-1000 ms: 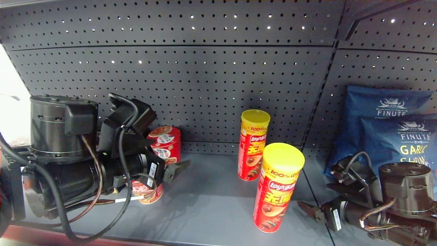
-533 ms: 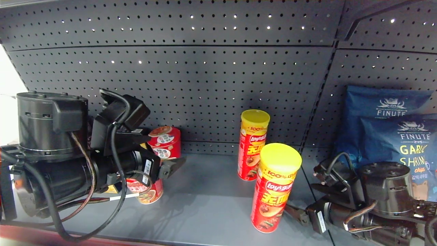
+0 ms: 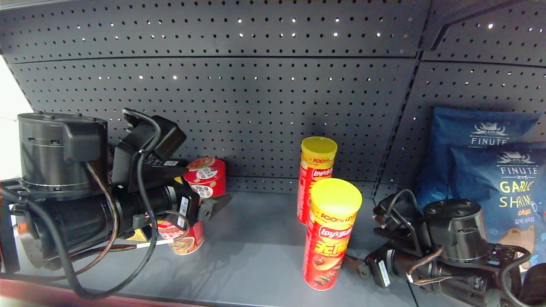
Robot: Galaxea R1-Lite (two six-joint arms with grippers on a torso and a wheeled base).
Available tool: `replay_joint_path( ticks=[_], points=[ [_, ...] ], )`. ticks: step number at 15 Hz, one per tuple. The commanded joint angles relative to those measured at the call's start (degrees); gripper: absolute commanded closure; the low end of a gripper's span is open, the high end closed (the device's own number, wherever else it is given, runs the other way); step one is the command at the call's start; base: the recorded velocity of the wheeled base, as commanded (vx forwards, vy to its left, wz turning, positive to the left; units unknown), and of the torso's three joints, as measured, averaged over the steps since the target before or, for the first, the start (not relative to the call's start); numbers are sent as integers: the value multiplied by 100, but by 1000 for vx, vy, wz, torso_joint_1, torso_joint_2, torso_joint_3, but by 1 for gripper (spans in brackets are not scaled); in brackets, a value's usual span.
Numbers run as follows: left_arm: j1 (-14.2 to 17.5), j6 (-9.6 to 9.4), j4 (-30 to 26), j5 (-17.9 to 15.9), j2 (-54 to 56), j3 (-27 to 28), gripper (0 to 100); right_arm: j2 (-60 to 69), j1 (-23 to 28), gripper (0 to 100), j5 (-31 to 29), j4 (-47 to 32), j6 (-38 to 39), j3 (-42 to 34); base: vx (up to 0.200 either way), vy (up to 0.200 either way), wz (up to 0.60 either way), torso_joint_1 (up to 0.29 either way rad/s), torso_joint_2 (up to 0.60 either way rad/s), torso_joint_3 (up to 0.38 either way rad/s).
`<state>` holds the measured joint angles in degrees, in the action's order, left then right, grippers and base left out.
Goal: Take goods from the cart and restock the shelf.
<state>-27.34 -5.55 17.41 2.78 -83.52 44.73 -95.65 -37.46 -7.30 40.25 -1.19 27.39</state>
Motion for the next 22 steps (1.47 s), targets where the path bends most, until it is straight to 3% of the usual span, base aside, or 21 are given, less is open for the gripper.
replay_joint_path(
  ticks=[1,10,14,16,17,20,21,22],
  points=[
    [1,1,43,-5,-42,-8,0,-86,-42,0,1,18,-4,38,0,0,0,0,0,0],
    [-8,-8,105,-14,-51,-61,0,-200,-139,0,-87,44,5,108,0,0,0,0,0,0],
    [-61,-17,114,-5,134,-140,0,407,-24,0,-360,35,278,47,0,0,0,0,0,0],
    [-69,-289,114,-14,459,-298,0,925,-7,0,-650,-26,366,21,0,0,0,0,0,0],
    [-61,-386,114,-23,820,-465,0,1303,55,0,-738,-61,366,-50,0,0,0,0,0,0],
    [36,-359,87,3,1874,-975,0,2200,406,0,-1001,-246,366,-428,0,0,0,0,0,0],
    [159,-359,43,12,2217,-1177,0,2428,626,0,-1036,-316,357,-551,0,0,0,0,0,0],
    [528,-377,17,56,2744,-1520,0,2753,1127,0,-1195,-457,330,-674,0,0,0,0,0,0]
  ],
)
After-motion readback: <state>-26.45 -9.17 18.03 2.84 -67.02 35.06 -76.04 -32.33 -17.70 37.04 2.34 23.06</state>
